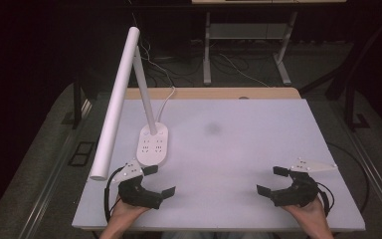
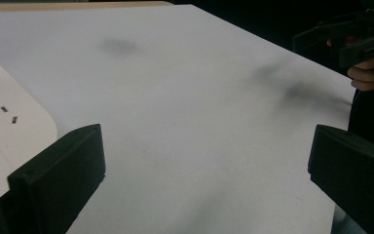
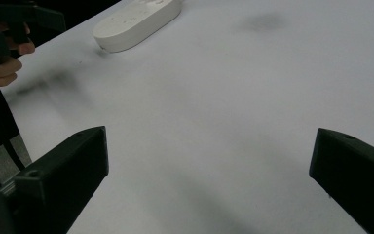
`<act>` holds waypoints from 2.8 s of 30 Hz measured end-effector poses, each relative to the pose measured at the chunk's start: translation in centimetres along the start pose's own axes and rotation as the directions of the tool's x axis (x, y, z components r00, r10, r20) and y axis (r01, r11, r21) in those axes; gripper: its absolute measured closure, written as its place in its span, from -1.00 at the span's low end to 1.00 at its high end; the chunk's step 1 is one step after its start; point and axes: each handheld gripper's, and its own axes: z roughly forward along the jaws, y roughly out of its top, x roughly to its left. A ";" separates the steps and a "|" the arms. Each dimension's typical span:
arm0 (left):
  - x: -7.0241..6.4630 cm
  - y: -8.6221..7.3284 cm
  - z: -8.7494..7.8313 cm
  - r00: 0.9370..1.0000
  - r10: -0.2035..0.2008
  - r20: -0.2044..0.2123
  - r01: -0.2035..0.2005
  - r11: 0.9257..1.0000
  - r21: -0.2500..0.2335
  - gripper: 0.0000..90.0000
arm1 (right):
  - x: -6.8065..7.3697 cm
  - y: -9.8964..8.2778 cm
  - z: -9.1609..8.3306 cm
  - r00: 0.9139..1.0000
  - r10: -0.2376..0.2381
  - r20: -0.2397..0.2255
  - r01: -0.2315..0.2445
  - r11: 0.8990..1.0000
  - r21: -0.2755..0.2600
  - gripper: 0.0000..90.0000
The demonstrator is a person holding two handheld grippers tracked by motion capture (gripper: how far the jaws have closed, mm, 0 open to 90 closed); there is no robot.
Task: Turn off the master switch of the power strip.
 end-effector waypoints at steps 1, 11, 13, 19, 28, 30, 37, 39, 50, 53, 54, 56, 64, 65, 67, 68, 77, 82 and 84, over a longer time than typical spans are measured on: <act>0.0 0.0 0.0 1.000 0.000 0.000 0.000 1.000 0.000 -1.00 | 0.1 0.0 0.0 1.000 0.001 -0.001 -0.001 1.000 0.000 -1.00; 0.0 0.1 0.0 1.000 0.001 -0.003 -0.001 1.000 -0.004 -1.00 | 0.2 -0.1 0.1 1.000 0.004 -0.004 -0.004 1.000 0.009 -1.00; 0.0 0.1 0.0 1.000 -0.001 -0.002 0.001 1.000 -0.007 -1.00 | 0.2 -0.1 0.1 1.000 0.002 -0.006 -0.002 1.000 0.011 -1.00; 0.1 0.1 0.3 1.000 -0.008 0.011 0.007 1.000 0.010 -1.00 | 0.2 -0.3 0.2 1.000 -0.006 -0.008 0.006 1.000 0.030 -1.00; 0.0 0.4 0.5 1.000 -0.003 0.011 0.003 0.999 0.034 -1.00 | 0.3 -0.4 0.2 1.000 -0.007 -0.006 0.008 0.999 0.039 -1.00; 0.0 0.5 0.5 1.000 0.000 0.021 -0.001 0.999 0.046 -1.00 | 0.3 -0.4 0.2 1.000 -0.007 -0.006 0.007 0.999 0.039 -1.00; 0.0 1.0 0.4 0.999 -0.010 0.039 0.007 0.998 0.062 -1.00 | 0.1 -0.5 0.0 1.000 0.001 -0.001 0.000 0.999 0.036 -1.00; -0.1 1.1 0.5 0.999 -0.009 0.043 0.006 0.997 0.078 -1.00 | 0.1 -0.5 0.0 1.000 0.000 0.000 0.000 0.999 0.037 -1.00; -0.2 1.6 -0.2 0.999 -0.001 0.043 -0.004 0.995 0.101 -1.00 | 0.1 -0.5 0.0 1.000 -0.007 0.002 0.007 0.999 0.046 -1.00; 0.0 1.8 -0.5 0.999 0.000 0.038 -0.004 0.995 0.104 -1.00 | 0.1 -0.6 0.0 1.000 -0.008 0.004 0.008 0.999 0.045 -1.00; 0.0 1.8 -0.5 0.999 0.000 0.038 -0.004 0.995 0.104 -1.00 | 0.1 -0.6 0.0 1.000 -0.008 0.004 0.008 0.999 0.045 -1.00; 0.1 2.0 -0.7 1.000 0.003 0.031 -0.006 0.995 0.104 -1.00 | 0.1 -0.6 0.0 1.000 -0.009 0.004 0.009 0.999 0.046 -1.00; 0.6 3.0 -1.2 1.000 0.014 0.020 -0.017 0.994 0.111 -0.99 | 0.0 -0.6 0.1 1.000 -0.008 0.006 0.008 0.999 0.049 -1.00; 0.6 3.1 -1.2 1.000 0.016 0.018 -0.018 0.994 0.109 -0.99 | 0.0 -0.6 0.1 1.000 -0.010 0.006 0.010 0.999 0.048 -1.00; 0.8 3.4 -1.4 1.000 0.008 0.012 -0.009 0.994 0.109 -0.99 | 0.0 -0.6 0.1 1.000 -0.010 0.006 0.009 0.999 0.049 -1.00; 0.8 3.4 -1.4 1.000 0.008 0.012 -0.009 0.994 0.109 -0.99 | 0.0 -0.6 0.1 1.000 -0.010 0.006 0.009 0.999 0.049 -1.00; 1.7 4.0 -1.8 1.000 0.013 -0.005 -0.012 0.992 0.123 -0.99 | 0.0 -0.6 0.1 1.000 -0.011 0.009 0.010 0.999 0.048 -1.00; 2.2 4.4 -2.1 1.000 0.008 -0.023 -0.005 0.992 0.124 -0.99 | 0.0 -0.6 0.1 1.000 -0.012 0.010 0.012 0.999 0.048 -1.00; 2.4 4.6 -2.2 1.000 0.003 -0.031 0.001 0.992 0.126 -0.99 | -0.1 -0.6 0.1 1.000 -0.011 0.011 0.011 0.999 0.048 -1.00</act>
